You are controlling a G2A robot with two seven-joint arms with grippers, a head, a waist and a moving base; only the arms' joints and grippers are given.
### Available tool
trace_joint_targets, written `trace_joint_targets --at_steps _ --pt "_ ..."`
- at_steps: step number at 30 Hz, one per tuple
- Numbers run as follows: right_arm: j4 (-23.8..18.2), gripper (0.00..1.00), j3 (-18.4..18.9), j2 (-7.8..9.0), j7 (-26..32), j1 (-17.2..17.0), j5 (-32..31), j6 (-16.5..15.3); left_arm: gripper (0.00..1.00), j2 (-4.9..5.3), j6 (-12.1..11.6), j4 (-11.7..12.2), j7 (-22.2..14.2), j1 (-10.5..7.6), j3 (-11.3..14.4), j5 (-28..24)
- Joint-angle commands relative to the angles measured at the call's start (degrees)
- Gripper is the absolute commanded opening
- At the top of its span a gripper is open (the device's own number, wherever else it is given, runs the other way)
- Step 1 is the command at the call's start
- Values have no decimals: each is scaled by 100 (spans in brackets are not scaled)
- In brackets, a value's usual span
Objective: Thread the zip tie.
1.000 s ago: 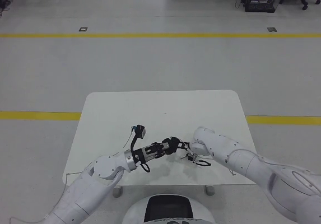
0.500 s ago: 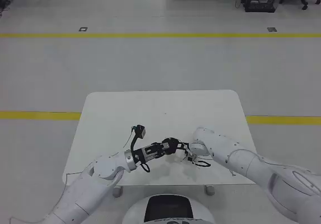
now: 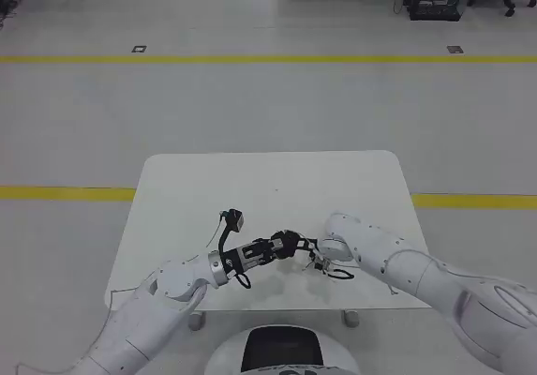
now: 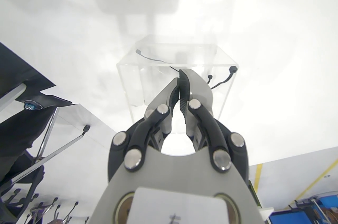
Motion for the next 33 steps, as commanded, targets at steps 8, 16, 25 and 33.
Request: trace_joint_targets --at_steps 8,16,25,33 --pt "14 22 0 -15 -77 11 3 0 0 0 0 0 0 0 0 0" --pt "79 17 0 -31 -137 11 54 0 0 0 0 0 0 0 0 0" --pt "185 18 0 -65 -205 20 153 0 0 0 0 0 0 0 0 0" --pt "198 16 0 -74 -68 49 427 0 0 0 0 0 0 0 0 0"
